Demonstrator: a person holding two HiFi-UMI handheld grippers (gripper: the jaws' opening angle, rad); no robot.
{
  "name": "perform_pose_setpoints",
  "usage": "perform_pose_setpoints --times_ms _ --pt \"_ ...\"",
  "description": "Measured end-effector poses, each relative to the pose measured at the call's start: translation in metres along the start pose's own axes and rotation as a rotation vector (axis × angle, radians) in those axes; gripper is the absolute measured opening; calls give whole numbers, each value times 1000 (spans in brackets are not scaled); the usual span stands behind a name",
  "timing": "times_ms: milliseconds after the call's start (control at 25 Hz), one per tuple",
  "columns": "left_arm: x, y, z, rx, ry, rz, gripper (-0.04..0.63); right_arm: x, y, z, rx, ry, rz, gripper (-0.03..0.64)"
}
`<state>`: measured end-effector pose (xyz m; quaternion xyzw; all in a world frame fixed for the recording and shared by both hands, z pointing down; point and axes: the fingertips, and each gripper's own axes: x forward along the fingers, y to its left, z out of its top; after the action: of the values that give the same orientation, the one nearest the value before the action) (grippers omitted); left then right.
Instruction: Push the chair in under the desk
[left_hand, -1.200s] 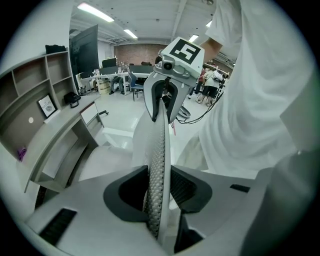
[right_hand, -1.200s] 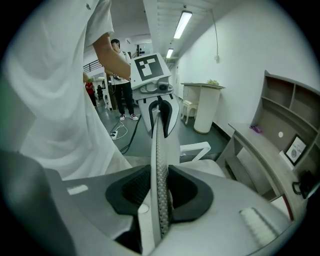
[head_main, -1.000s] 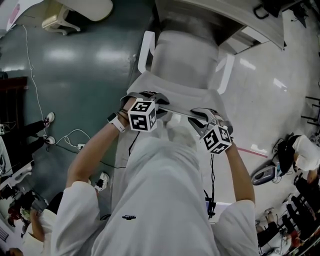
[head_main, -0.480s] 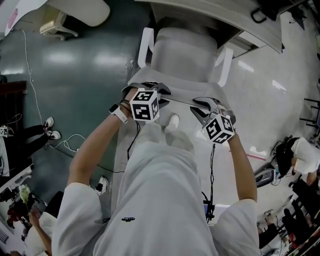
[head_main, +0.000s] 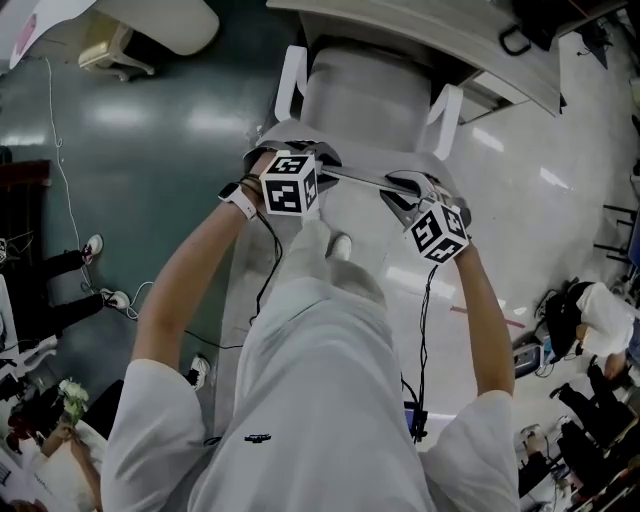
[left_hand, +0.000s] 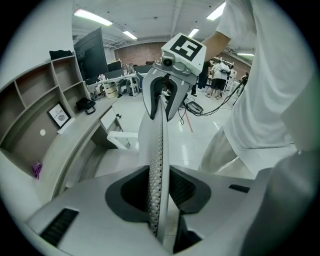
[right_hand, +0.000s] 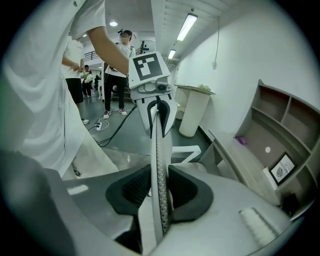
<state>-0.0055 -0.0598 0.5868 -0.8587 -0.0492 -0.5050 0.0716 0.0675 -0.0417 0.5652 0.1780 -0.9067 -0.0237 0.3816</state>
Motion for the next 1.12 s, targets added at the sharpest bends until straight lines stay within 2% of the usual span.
perform_pose_setpoints --times_ms 160,680,1000,1120 --pt "1 20 3 9 3 9 97 1 -20 -1 -1 4 -8 114" --pt "5 48 2 3 8 -57 97 13 -50 -8 65 55 -7 133" --pt "8 84 -3 25 13 -53 97 24 -82 -9 74 58 -34 133" --pt "11 94 0 17 8 -78 100 24 -93 -12 71 67 -38 134"
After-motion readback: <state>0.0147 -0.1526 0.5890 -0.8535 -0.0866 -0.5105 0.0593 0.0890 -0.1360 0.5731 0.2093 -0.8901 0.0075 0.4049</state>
